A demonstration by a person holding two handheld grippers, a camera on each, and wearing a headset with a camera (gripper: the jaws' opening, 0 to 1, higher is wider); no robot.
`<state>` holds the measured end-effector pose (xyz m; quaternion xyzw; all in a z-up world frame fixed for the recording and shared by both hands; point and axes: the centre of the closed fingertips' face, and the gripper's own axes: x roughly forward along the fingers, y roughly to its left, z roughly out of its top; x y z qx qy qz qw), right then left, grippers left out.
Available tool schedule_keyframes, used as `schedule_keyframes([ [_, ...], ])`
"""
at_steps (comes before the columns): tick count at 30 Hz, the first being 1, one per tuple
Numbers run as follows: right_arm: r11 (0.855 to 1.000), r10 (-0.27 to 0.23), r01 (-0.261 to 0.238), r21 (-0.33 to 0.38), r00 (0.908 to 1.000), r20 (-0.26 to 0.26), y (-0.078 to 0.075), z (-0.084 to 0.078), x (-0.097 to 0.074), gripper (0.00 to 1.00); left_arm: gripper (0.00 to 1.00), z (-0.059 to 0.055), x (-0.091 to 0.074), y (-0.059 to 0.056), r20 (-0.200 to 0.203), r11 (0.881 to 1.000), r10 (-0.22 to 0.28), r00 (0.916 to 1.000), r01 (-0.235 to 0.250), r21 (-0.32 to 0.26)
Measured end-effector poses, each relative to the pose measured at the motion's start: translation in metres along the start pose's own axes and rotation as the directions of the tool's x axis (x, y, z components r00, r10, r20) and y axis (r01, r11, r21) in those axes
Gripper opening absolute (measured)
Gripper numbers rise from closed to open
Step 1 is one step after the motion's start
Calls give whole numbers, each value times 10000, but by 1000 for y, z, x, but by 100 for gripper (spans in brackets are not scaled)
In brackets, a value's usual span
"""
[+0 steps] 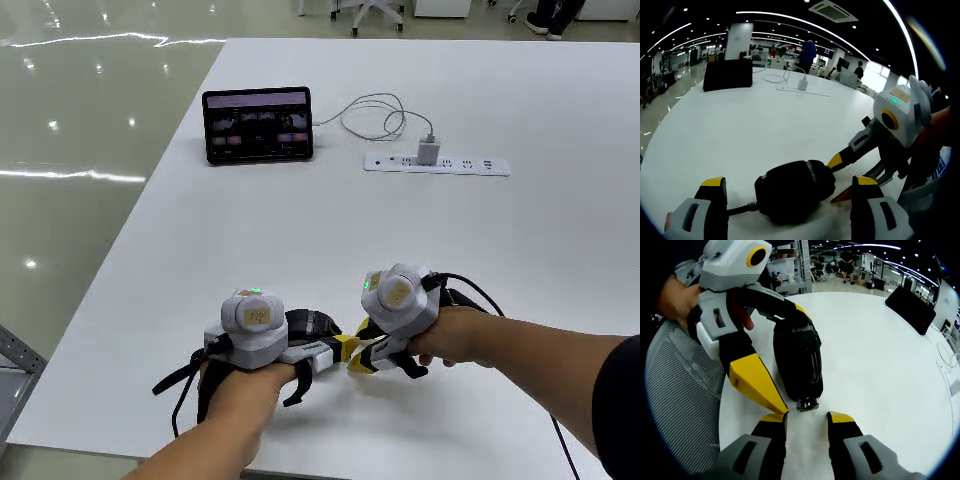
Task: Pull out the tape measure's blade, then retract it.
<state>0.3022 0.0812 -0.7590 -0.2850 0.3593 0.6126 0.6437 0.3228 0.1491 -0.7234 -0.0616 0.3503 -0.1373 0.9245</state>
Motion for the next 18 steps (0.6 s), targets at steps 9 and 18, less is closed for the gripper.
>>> schedule_keyframes([
  [9,9985,-238,215,504,9987,456,0,-5,-16,39,100,4,-5,2,-53,9952,-620,9981,622,753],
  [18,9899,-944,818,1155,9896,1089,-2,-10,-38,47,100,1,-9,-10,-241,9804,-1667,9857,1683,1022],
])
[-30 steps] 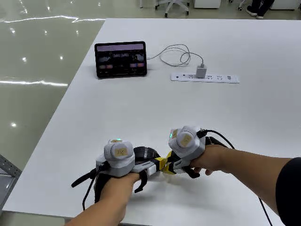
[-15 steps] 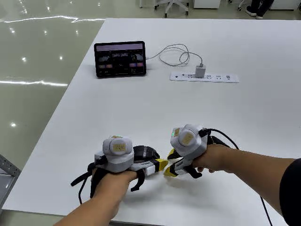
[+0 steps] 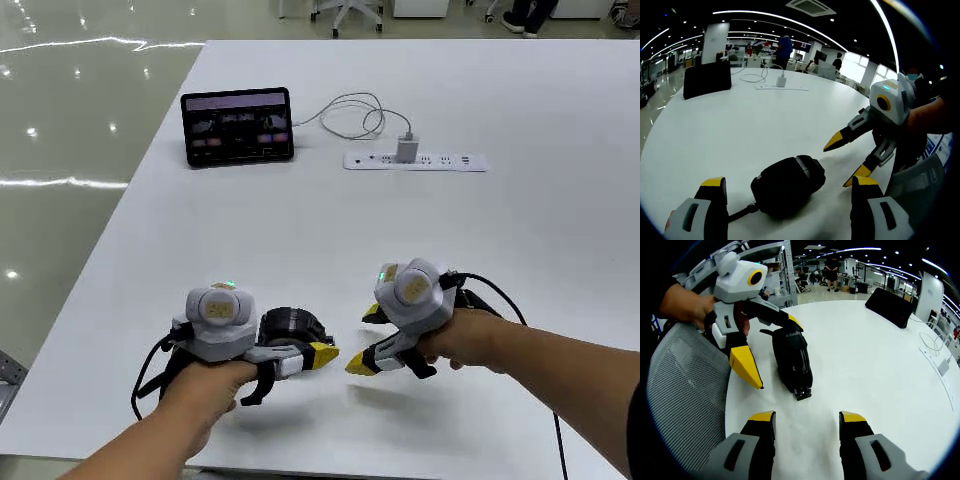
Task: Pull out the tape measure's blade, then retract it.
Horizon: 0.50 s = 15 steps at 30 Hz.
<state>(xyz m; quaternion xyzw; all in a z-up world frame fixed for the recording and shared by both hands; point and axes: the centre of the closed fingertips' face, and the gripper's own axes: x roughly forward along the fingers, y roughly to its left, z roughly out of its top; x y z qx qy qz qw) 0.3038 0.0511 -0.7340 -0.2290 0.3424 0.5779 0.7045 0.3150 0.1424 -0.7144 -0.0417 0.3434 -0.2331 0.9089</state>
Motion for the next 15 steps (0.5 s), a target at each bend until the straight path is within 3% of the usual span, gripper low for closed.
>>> schedule_keyframes([
  [4,9970,-644,624,457,9970,426,-9,-2,-13,52,100,-2,-3,-1,7,9989,-284,9996,284,380],
  [7,9958,-695,654,636,9954,652,-10,-2,-25,55,100,-1,-7,-2,139,9971,-566,9983,558,513],
  [15,9913,-1147,1083,745,9895,877,-11,-14,-48,54,100,11,-18,1,389,9920,-746,9965,702,1051],
])
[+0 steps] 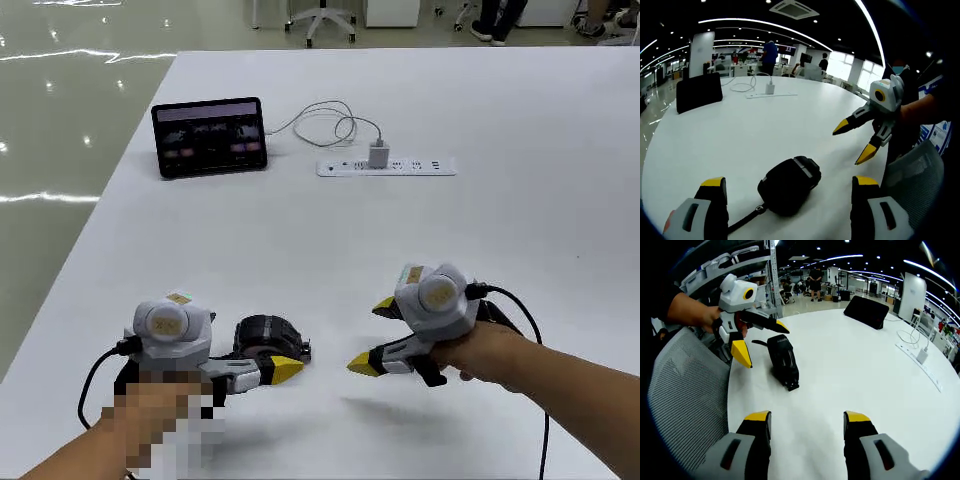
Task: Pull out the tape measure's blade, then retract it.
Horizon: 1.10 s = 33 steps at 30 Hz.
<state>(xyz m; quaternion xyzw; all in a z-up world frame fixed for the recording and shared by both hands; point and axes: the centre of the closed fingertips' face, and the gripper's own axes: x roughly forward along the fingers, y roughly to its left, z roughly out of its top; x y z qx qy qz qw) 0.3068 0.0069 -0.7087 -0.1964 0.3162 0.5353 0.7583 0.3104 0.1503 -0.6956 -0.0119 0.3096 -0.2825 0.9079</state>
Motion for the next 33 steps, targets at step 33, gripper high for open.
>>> schedule_keyframes([
  [33,9681,-1788,1703,1837,9834,302,-22,-104,-107,77,100,-33,-56,32,-352,9989,186,9992,-170,434],
])
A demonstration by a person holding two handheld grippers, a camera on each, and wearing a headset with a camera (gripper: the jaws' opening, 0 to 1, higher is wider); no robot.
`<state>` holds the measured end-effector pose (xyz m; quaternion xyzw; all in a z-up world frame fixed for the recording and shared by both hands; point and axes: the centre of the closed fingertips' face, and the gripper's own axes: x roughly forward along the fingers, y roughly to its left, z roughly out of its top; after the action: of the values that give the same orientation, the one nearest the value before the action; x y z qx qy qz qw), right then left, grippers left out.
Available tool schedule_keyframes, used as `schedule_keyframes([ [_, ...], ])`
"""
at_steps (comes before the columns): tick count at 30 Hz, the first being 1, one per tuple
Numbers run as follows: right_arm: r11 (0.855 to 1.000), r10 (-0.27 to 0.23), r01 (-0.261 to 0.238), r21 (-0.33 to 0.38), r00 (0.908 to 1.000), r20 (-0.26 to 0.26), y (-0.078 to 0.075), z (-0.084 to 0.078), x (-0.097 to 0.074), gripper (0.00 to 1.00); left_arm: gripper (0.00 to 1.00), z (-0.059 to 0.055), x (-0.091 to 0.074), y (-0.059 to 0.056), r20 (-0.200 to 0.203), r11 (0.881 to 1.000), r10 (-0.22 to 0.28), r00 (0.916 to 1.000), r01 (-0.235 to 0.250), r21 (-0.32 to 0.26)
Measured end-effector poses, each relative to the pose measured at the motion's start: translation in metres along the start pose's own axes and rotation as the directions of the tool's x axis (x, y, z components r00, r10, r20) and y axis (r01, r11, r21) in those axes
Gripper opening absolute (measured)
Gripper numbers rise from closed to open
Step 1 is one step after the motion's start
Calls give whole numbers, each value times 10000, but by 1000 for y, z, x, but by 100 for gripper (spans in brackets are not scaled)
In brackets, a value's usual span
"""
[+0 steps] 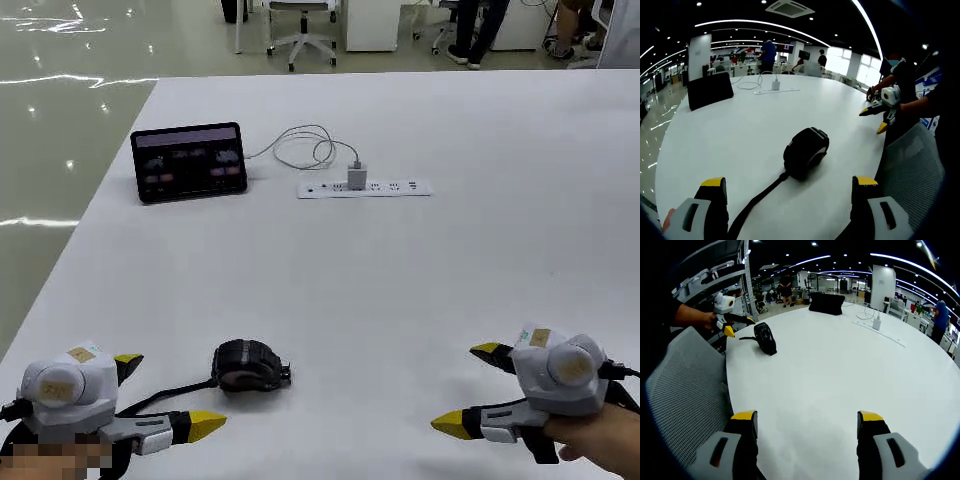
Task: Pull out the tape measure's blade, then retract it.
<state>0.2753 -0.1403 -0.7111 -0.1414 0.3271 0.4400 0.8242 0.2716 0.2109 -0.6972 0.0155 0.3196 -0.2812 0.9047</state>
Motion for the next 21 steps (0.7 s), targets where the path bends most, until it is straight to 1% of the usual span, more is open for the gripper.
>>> schedule_keyframes([
  [1,10000,-71,71,14,10000,1,-1,-3,-3,79,100,-2,-1,-1,-86,10000,-29,10000,28,-14],
  [2,9998,-104,103,191,9999,37,-2,-4,-5,80,100,-4,-2,0,-157,10000,63,9999,-62,73],
  [3,9992,-195,192,340,9998,85,-4,-4,-10,80,100,-5,-4,0,-146,9999,28,9999,-27,99],
  [6,9981,-459,451,422,9988,178,-11,-8,-18,81,100,-6,-9,1,-134,10000,52,9999,-51,27],
  [9,9974,-574,567,447,9982,154,-12,-13,-26,82,100,-5,-14,4,-60,9999,110,9999,-110,-51],
  [12,9979,-571,565,316,9982,197,-10,-17,-32,83,100,-3,-18,5,14,9999,138,9999,-138,-55],
  [13,9979,-578,572,307,9981,213,-9,-18,-34,84,100,0,-20,7,179,9996,268,9995,-269,100],
  [15,9977,-598,591,319,9979,232,-9,-19,-37,85,100,0,-23,6,135,9996,258,9996,-257,-84],
  [17,9970,-606,585,515,9974,401,-9,-18,-41,88,100,0,-25,7,126,9995,302,9995,-301,-115],
  [19,9964,-643,618,580,9971,409,-9,-19,-44,91,100,0,-28,4,141,9996,240,9996,-239,-117],
  [21,9966,-665,645,519,9971,378,-10,-22,-46,94,100,0,-29,1,83,9998,193,9998,-193,3],
])
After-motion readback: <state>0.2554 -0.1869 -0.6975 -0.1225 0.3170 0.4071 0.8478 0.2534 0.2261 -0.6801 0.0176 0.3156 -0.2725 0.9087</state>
